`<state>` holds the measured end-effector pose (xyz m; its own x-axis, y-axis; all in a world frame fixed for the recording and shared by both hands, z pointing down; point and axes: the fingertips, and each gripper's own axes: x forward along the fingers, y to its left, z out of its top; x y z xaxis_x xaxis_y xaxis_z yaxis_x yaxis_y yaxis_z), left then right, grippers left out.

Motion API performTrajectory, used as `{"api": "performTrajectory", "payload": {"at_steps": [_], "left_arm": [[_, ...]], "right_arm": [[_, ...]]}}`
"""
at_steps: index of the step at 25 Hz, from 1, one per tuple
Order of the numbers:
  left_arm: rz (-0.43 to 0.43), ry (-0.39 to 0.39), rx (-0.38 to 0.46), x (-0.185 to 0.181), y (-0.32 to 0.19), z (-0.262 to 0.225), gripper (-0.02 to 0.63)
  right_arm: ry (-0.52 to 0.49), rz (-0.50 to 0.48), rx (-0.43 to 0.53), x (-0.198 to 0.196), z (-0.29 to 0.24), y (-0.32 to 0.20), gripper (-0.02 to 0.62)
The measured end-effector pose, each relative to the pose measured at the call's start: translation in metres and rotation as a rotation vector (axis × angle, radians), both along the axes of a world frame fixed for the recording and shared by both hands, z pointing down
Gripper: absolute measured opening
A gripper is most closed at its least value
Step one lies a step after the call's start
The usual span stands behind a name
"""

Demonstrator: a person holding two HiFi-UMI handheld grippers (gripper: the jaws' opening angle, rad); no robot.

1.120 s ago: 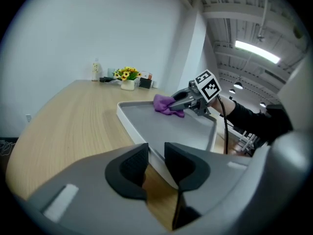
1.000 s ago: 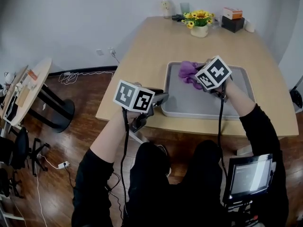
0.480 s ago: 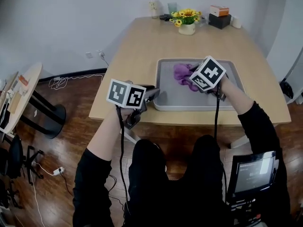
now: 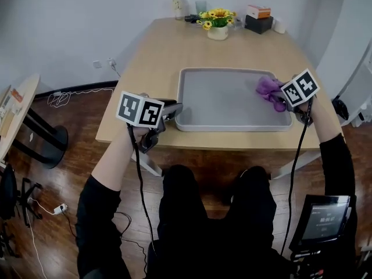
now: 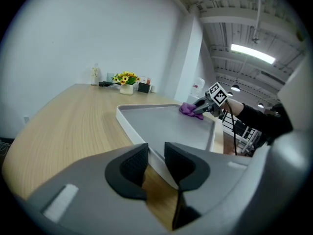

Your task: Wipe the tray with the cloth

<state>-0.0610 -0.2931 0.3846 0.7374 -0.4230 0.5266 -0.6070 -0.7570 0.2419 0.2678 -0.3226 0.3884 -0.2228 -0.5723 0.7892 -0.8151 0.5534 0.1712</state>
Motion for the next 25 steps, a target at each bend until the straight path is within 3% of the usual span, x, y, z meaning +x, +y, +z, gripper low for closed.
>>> {"api": "performTrajectory", "payload": {"at_steps": [4, 13, 16, 21, 25], "left_arm": [[0.004, 0.002, 0.017, 0.001, -0.003, 0.0, 0.087], [-0.011, -0.005, 0.056, 0.004, -0.002, -0.004, 0.086], [-0.029, -0.006, 0.059, 0.005, -0.001, -0.001, 0.083], [-0.026, 0.0, 0.06, 0.003, -0.003, -0.002, 0.083], [-0.031, -0.006, 0.085, 0.0, -0.001, -0.006, 0.081]], "right_arm": [[0.024, -0.035, 0.016, -0.031, 0.0, 0.005, 0.1], [-0.049, -0.39, 0.104, -0.252, -0.005, 0.006, 0.1], [-0.049, -0.48, 0.1, -0.303, 0.0, 0.008, 0.1], [-0.064, -0.495, 0.067, -0.303, 0.001, 0.006, 0.1], [-0.023, -0.446, 0.059, -0.25, -0.004, 0.017, 0.101]]}}
